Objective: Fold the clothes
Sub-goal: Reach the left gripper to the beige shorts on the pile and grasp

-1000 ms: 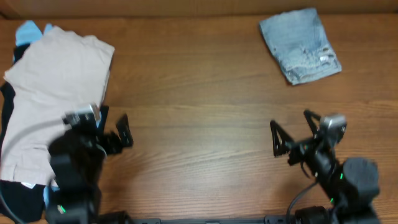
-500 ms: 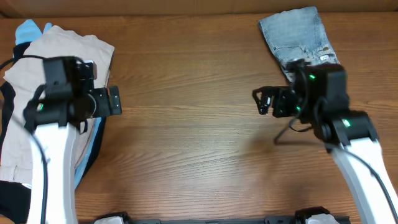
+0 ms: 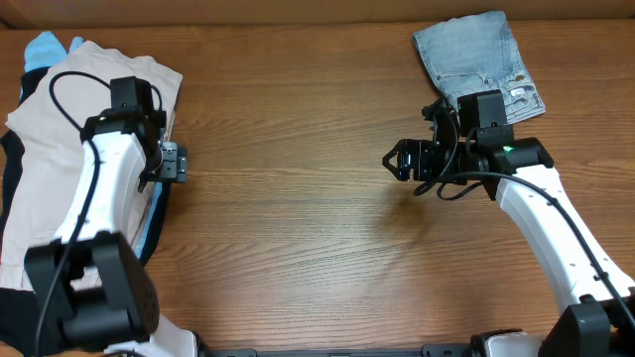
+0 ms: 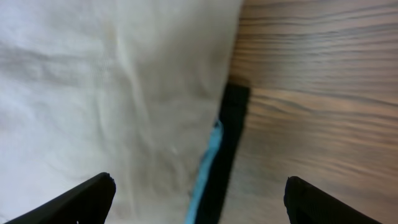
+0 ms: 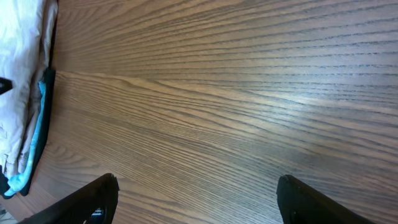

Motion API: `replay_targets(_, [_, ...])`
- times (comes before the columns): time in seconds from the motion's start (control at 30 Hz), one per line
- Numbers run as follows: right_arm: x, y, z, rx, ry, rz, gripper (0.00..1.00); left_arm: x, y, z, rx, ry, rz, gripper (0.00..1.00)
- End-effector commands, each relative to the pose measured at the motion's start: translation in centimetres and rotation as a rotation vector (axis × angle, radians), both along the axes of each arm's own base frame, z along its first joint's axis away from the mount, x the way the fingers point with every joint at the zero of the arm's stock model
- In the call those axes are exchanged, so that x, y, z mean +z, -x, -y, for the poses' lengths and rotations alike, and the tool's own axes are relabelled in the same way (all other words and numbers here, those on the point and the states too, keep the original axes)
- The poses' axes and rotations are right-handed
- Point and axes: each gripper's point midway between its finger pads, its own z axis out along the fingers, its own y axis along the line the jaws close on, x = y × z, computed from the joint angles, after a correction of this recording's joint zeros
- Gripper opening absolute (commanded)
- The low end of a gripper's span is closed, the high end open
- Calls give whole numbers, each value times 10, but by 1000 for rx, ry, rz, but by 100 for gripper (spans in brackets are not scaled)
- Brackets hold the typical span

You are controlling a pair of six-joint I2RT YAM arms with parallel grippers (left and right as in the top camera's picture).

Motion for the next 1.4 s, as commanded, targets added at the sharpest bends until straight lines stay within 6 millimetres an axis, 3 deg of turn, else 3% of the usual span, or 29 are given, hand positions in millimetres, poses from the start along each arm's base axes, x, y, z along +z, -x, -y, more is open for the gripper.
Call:
replay_targets(0.0, [10, -8, 0, 0, -3, 41, 84, -11, -7, -25, 16, -128, -36, 90])
replay_targets(0.17, [12, -11, 0, -2, -4, 56, 79, -36, -18, -29, 21, -141, -45, 84])
replay_targets(0.3, [13, -13, -1, -9, -10, 63, 78, -47, -23, -34, 29, -166, -49, 68])
replay_targets(0.37, [14, -15, -1, -25, -18, 60, 78, -47, -27, -36, 33, -169, -34, 54])
replay_targets(0.4, [14, -16, -1, -28, -20, 64, 75, -45, -30, -37, 50, -169, -10, 41])
replay_targets(0.57, [15, -16, -1, -27, -20, 66, 74, -45, -31, -37, 52, -170, -8, 7])
replay_targets(0.7, [15, -17, -1, -28, -21, 71, 68, -33, -32, -34, 68, -162, -12, 4])
replay_targets(0.8, [26, -21, -2, -27, -27, 95, 59, 2, -39, -14, 41, -122, -35, 4])
replay_targets(0.9, [48, -24, -2, -28, -30, 122, 56, 38, -51, 26, -38, -15, -26, 4])
replay_targets(0.93, [60, -23, 0, -33, -28, 127, 54, 55, -56, 52, -88, 48, -12, 4])
replay_targets(1.03, [84, -17, 8, -54, -10, 108, 53, 80, -60, 111, -201, 188, 13, 4])
replay_targets(1.27, [125, -2, 53, -174, 71, 53, 53, 93, -44, 265, -453, 537, 15, 4])
replay_targets(1.37, [139, 2, 78, -242, 105, 53, 54, 90, -37, 318, -533, 590, 21, 4])
